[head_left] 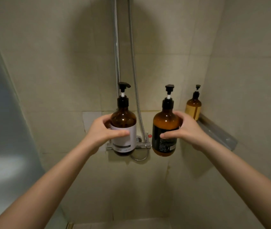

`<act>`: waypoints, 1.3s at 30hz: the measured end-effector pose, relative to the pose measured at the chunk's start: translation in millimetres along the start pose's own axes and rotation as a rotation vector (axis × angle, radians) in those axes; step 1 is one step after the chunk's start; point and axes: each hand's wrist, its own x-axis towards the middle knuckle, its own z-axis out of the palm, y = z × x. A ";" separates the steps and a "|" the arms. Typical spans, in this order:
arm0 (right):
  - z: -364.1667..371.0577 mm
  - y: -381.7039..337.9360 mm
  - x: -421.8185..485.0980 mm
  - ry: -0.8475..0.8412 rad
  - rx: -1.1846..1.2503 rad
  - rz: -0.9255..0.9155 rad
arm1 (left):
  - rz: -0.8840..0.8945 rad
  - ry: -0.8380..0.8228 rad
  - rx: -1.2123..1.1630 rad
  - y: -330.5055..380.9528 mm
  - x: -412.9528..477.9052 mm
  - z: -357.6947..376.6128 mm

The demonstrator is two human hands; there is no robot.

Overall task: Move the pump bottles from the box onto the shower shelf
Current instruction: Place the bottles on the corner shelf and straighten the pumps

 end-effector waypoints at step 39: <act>-160.5 117.3 30.6 0.626 -0.147 0.333 | 0.150 -0.533 -0.171 -22.9 261.7 290.1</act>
